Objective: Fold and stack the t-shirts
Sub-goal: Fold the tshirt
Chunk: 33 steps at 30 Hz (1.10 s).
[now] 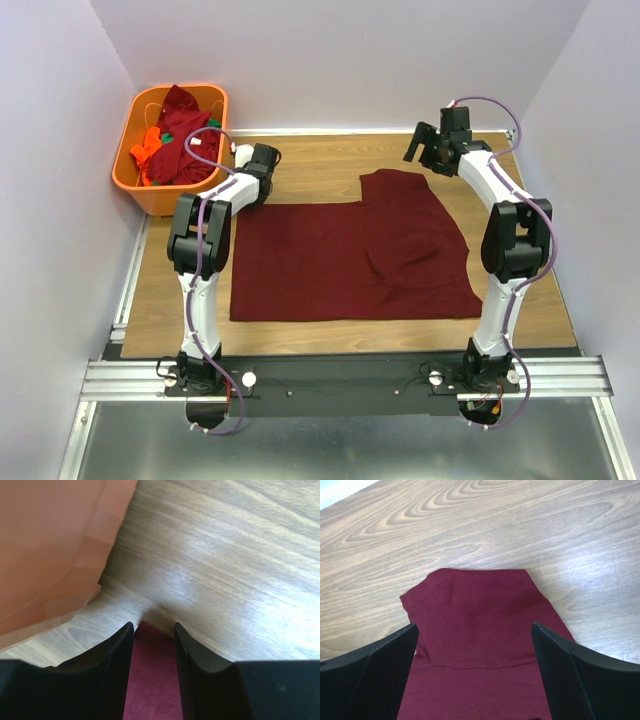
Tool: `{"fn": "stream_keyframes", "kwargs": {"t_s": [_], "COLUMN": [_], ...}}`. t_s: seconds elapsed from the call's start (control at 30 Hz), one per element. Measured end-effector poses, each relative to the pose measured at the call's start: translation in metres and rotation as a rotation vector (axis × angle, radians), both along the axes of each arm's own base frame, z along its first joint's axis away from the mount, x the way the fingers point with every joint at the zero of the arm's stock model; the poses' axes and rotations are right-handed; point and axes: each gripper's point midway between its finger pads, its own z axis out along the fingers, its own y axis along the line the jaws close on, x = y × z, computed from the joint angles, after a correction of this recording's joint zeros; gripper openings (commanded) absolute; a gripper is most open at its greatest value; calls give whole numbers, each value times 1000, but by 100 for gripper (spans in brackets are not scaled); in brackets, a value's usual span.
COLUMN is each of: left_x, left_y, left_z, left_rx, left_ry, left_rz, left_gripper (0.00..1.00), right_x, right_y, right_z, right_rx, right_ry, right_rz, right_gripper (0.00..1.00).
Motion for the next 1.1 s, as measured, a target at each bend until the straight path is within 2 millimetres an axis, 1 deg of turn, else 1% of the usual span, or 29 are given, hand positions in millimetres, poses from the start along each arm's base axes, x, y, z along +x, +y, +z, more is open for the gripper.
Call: {"fn": "stream_keyframes", "kwargs": {"t_s": [0.1, 0.13, 0.2, 0.23, 0.3, 0.33, 0.4, 0.43, 0.57, 0.63, 0.7, 0.77, 0.87, 0.9, 0.97, 1.0, 1.07, 1.1], "left_x": [3, 4, 5, 5, 6, 6, 6, 6, 2, -2, -4, -6, -9, -10, -11, -11, -11, -11], "left_y": [-2, -2, -3, -3, -4, -4, -5, -5, -6, -5, -6, -7, -8, -8, -9, -10, -11, -13], "left_z": [-1, -1, -1, -1, -2, -2, -3, -3, -3, -3, -3, -3, -3, -3, -3, -2, -1, 0], "left_rx": [-10, -11, -17, -18, -22, -24, -27, -29, -35, -38, -44, -51, -64, -67, -73, -79, -89, -98], "left_ry": [-13, -18, -22, -24, -25, -26, -28, -30, -28, -25, -26, -26, -25, -24, -25, -29, -36, -44], "left_rz": [-9, -11, -16, -19, -25, -26, -30, -30, -36, -38, -41, -43, -47, -48, -50, -51, -52, -53], "left_gripper": [40, 36, 32, 27, 21, 15, 9, 0, 0, 0, 0, 0, 0, 0, 0, 0, 0, 0], "right_x": [0, 0, 0, 1, 1, 1, 1, 2, 13, 21, 29, 34, 38, 38, 38, 37, 37, 37], "right_y": [0, 0, -1, -2, -4, -6, -8, -10, -18, -24, -32, -38, -45, -46, -47, -46, -41, -39], "right_z": [-5, -6, -10, -12, -15, -17, -21, -25, -37, -46, -56, -66, -79, -83, -88, -89, -90, -90], "right_rx": [-2, -3, -5, -7, -7, -8, -8, -9, -16, -26, -39, -45, -50, -49, -41, -35, -12, -4], "right_ry": [9, 12, 18, 22, 27, 31, 39, 45, 55, 61, 67, 77, 93, 100, 110, 112, 116, 116], "right_rz": [1, 2, 1, 0, -3, -6, -10, -13, -31, -46, -61, -73, -83, -79, -77, -75, -60, -53], "right_gripper": [100, 100, 100, 100, 100, 100, 100, 100, 99, 95, 93, 91, 84, 79, 74, 72, 72, 68]}}
